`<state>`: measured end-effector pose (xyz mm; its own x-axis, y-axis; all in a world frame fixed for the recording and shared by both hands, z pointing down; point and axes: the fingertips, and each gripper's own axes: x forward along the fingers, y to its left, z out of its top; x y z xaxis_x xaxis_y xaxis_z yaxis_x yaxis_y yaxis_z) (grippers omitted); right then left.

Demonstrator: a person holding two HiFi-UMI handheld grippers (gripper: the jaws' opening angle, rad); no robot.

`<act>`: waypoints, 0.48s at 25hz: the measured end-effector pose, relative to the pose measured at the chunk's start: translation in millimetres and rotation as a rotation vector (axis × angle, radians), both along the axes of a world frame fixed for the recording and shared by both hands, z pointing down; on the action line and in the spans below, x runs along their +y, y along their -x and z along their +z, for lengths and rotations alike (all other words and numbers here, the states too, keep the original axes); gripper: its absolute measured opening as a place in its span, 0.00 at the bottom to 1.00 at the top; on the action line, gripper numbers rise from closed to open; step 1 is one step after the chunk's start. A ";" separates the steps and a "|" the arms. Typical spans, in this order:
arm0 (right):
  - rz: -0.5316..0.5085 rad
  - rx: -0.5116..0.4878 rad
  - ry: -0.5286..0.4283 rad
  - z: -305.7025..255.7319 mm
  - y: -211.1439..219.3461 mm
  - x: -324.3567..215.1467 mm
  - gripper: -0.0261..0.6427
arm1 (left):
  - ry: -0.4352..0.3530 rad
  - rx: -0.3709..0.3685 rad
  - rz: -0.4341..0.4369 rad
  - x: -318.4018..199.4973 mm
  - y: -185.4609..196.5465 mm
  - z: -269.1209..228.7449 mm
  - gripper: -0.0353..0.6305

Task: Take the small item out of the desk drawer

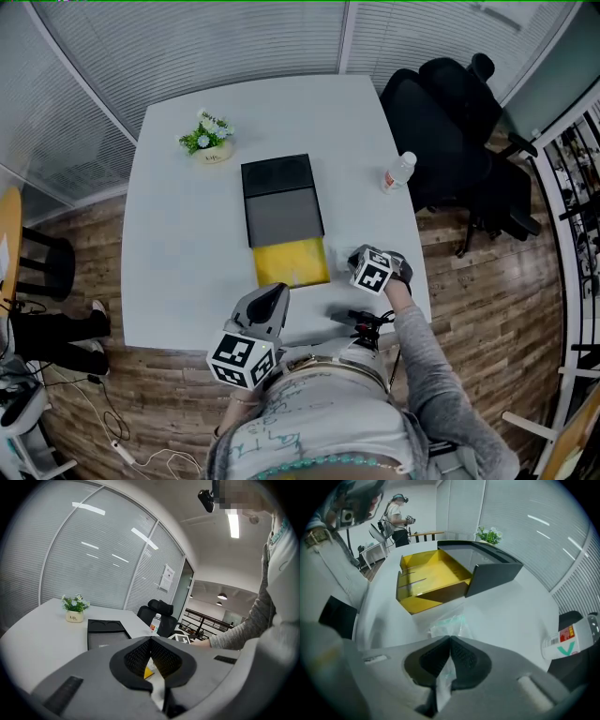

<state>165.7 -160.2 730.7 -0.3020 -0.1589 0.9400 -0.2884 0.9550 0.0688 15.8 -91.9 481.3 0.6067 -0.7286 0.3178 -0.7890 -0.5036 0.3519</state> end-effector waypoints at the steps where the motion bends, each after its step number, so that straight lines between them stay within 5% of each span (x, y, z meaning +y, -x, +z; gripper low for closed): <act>1: -0.001 0.001 -0.003 -0.4 0.0 -0.2 0.04 | -0.001 0.002 0.002 0.4 -0.5 -0.4 0.05; 12: 0.055 -0.049 0.031 -8.7 -3.0 -1.3 0.19 | -0.014 0.007 0.016 1.6 -0.1 -3.7 0.05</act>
